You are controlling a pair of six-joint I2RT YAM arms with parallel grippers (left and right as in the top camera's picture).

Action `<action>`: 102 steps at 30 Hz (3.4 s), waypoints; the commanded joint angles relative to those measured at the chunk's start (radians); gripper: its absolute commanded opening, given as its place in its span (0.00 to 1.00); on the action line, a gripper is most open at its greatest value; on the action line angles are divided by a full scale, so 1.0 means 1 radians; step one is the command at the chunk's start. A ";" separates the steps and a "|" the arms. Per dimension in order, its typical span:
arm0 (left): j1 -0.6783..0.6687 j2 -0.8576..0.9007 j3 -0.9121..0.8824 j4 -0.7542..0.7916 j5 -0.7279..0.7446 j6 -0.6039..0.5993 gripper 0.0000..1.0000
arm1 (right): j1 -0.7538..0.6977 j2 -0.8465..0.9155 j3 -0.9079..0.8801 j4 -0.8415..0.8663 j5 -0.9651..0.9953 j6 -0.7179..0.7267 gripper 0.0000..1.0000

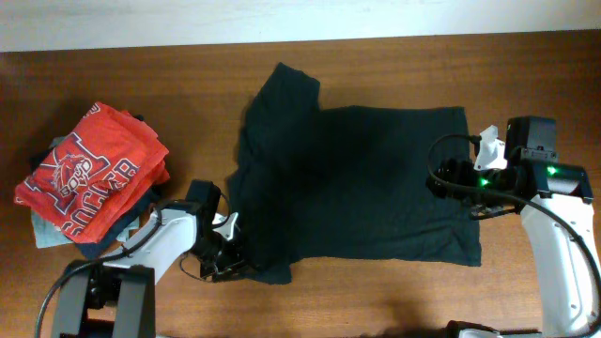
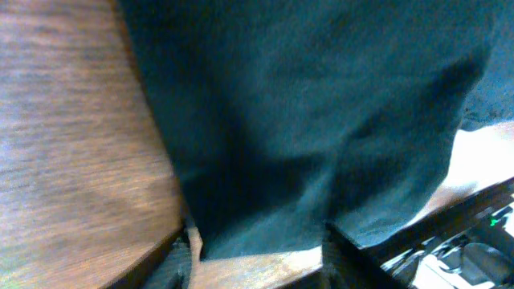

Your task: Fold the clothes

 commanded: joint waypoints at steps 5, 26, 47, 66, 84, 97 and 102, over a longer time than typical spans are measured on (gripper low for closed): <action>-0.003 0.043 0.016 -0.012 0.047 0.025 0.01 | -0.003 -0.013 0.008 -0.003 0.003 -0.012 0.76; -0.002 0.003 0.361 -0.197 0.025 0.075 0.01 | -0.008 -0.011 0.007 -0.077 0.177 0.109 0.74; -0.002 0.003 0.381 -0.195 -0.021 0.076 0.01 | -0.149 0.167 -0.075 -0.218 0.159 0.202 0.74; -0.002 0.003 0.381 -0.183 -0.031 0.077 0.01 | -0.225 0.238 -0.336 0.022 0.106 0.316 0.66; -0.002 0.002 0.383 -0.206 -0.036 0.090 0.01 | -0.225 0.232 -0.303 0.039 0.084 0.233 0.04; -0.002 -0.050 0.459 -0.272 -0.052 0.140 0.01 | -0.224 0.227 -0.151 -0.164 0.084 0.168 0.04; -0.002 -0.050 0.505 -0.292 -0.107 0.151 0.01 | -0.224 0.228 -0.140 -0.163 0.084 0.160 0.04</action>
